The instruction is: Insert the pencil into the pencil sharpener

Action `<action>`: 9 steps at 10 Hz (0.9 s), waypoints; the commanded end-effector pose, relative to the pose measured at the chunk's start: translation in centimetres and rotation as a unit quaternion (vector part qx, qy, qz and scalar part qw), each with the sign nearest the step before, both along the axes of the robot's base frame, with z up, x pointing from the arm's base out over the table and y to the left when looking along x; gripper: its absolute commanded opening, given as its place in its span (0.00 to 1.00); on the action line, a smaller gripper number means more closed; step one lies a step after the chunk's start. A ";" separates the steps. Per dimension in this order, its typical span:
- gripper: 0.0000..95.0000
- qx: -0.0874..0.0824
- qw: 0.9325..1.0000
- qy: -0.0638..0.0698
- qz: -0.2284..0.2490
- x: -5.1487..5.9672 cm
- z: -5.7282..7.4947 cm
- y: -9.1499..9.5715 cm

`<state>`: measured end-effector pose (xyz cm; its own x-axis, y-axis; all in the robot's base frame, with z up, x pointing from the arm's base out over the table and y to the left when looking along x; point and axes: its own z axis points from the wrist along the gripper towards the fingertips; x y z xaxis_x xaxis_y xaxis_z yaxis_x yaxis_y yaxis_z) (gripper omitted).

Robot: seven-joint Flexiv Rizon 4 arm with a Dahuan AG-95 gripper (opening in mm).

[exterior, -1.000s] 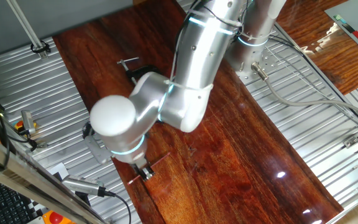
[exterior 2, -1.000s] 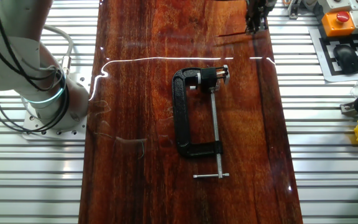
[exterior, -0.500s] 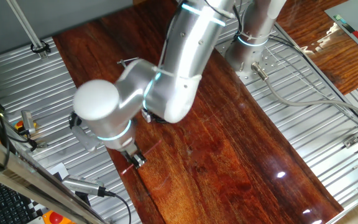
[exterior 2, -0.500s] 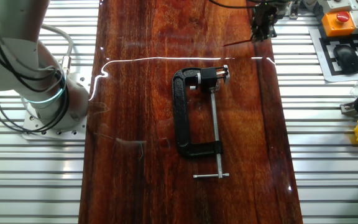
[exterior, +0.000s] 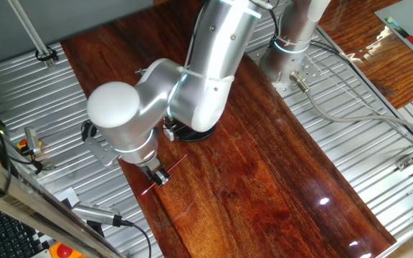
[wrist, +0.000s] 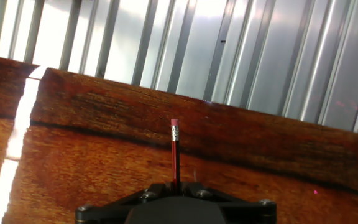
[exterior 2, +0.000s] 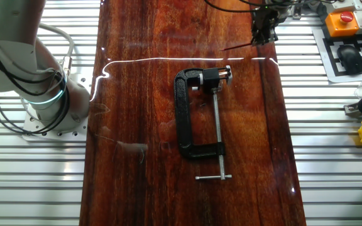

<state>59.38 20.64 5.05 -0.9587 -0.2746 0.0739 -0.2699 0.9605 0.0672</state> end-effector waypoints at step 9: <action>0.00 -0.014 0.998 -0.036 -0.047 0.2 0.6 -1.3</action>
